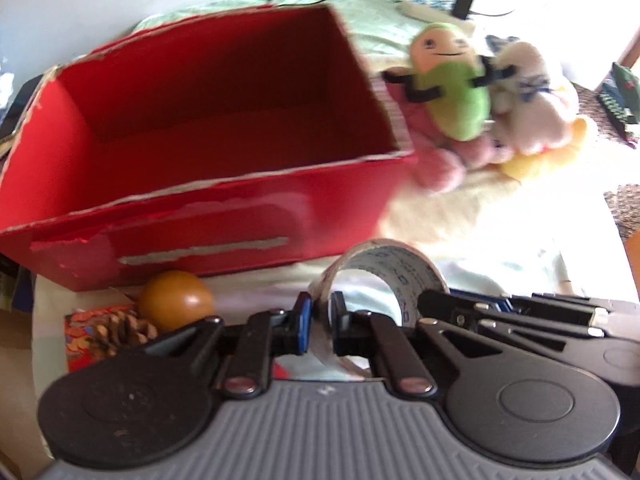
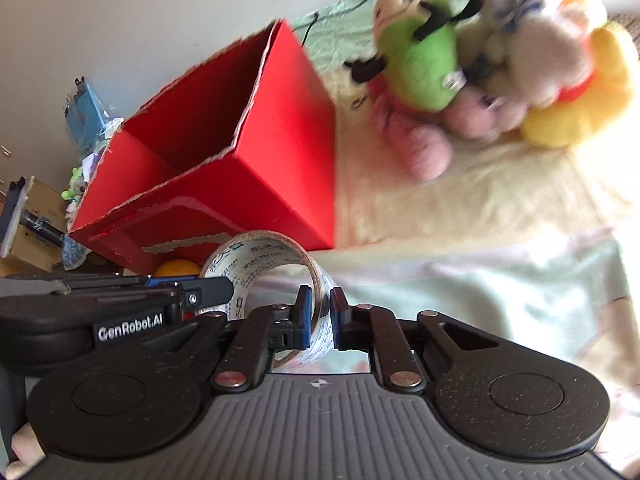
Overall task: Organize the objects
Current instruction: 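Carry the tape roll with the right gripper over the red box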
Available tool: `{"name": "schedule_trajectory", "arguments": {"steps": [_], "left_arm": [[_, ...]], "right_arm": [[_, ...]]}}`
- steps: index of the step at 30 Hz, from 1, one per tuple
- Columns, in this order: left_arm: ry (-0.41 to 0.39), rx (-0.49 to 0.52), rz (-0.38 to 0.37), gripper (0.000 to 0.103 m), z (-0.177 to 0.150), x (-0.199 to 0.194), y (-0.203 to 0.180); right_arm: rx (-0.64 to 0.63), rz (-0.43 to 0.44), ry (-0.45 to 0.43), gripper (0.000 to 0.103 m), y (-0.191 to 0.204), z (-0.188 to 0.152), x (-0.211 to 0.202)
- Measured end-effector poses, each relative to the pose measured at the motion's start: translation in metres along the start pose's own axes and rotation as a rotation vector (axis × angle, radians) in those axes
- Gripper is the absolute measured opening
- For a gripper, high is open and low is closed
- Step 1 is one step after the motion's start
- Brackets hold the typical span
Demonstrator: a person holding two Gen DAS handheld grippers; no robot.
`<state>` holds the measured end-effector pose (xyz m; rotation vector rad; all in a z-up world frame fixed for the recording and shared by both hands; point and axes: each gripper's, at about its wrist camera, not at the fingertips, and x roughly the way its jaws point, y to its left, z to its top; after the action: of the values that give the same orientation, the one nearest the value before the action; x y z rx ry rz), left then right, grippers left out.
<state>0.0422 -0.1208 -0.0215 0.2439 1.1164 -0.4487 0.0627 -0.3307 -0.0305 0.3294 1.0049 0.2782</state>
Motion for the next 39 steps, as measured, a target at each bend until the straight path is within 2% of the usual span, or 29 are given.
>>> {"name": "schedule_trajectory", "arguments": {"steps": [4, 7, 12, 17, 21, 23, 26, 34, 39], "left_arm": [[-0.043, 0.036, -0.059, 0.004, -0.006, -0.021, -0.026], [-0.093, 0.077, -0.091, 0.004, -0.008, -0.043, -0.038], [-0.214, 0.123, -0.119, 0.004, 0.017, -0.067, -0.066], [-0.348, 0.122, -0.137, 0.004, 0.044, -0.099, -0.050], [-0.414, 0.094, -0.128, 0.005, 0.065, -0.113, -0.023], [-0.431, 0.078, -0.124, 0.006, 0.078, -0.114, -0.005], [-0.410, 0.053, -0.128, 0.006, 0.094, -0.106, 0.024], [-0.233, 0.015, -0.126, 0.005, 0.122, -0.033, 0.083], [-0.111, 0.003, -0.143, 0.006, 0.135, 0.014, 0.104]], "right_arm": [[-0.016, -0.049, -0.052, 0.009, -0.013, 0.003, -0.033], [-0.025, -0.079, -0.128, 0.009, -0.020, 0.004, -0.056], [-0.064, -0.092, -0.282, 0.009, -0.010, 0.018, -0.088], [-0.171, -0.085, -0.428, 0.009, 0.021, 0.047, -0.103], [-0.224, -0.040, -0.457, 0.009, 0.043, 0.081, -0.094], [-0.226, -0.013, -0.433, 0.009, 0.056, 0.098, -0.082], [-0.242, 0.002, -0.376, 0.010, 0.073, 0.115, -0.061], [-0.330, -0.083, -0.140, 0.010, 0.108, 0.140, 0.024], [-0.355, -0.146, 0.021, 0.010, 0.117, 0.151, 0.072]]}}
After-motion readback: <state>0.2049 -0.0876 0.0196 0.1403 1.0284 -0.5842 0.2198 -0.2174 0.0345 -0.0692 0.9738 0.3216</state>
